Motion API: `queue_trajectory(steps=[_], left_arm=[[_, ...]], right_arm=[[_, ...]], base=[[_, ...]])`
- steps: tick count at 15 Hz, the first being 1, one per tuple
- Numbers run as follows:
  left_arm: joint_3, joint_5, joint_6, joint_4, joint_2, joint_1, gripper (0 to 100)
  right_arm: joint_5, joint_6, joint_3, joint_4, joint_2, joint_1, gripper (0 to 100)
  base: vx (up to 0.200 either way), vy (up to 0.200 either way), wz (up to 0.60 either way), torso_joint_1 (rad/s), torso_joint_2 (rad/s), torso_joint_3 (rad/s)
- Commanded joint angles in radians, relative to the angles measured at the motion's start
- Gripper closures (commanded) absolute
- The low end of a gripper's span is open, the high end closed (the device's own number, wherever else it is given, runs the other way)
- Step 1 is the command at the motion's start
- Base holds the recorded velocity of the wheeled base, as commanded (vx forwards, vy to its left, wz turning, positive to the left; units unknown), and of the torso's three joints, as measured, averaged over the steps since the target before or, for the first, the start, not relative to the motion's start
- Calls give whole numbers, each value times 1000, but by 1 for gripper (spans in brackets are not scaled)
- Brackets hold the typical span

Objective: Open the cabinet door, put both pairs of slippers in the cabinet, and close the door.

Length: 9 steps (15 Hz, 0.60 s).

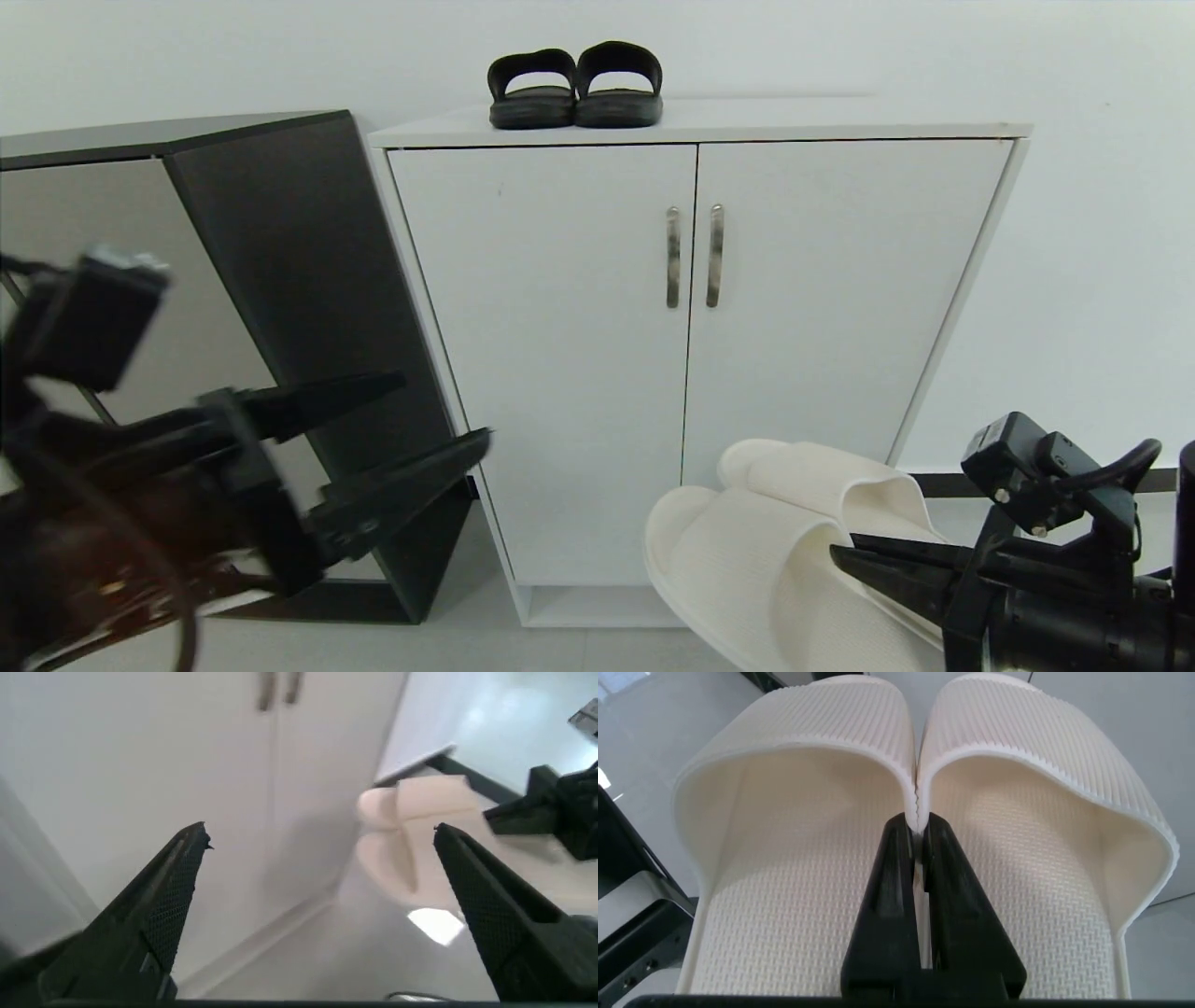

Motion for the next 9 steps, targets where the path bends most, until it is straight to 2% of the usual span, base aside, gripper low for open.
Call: queue_trajectory(steps=[1,2,4,5,7,9], left_arm=[[-211,65,-29,-32,260,-201,0],[-272,62,-29,-29,295,-226,0],[-393,50,-30,-28,378,-235,0],[-452,15,-30,-9,421,-234,0],[-557,-82,-33,101,469,-234,0],[-674,-162,-101,135,535,-228,0]], right_arm=[[-3,0,3,0,-9,-1,100],[-2,0,3,0,-12,-4,100],[0,0,2,0,-11,-6,100],[0,0,2,0,-9,-6,100],[3,0,2,0,-6,-7,100],[3,-1,2,0,-5,-6,100]], base=[[0,0,0,0,0,0],[0,0,0,0,0,0],[0,0,0,0,0,0],[0,0,0,0,0,0],[0,0,0,0,0,0],[0,0,0,0,0,0]])
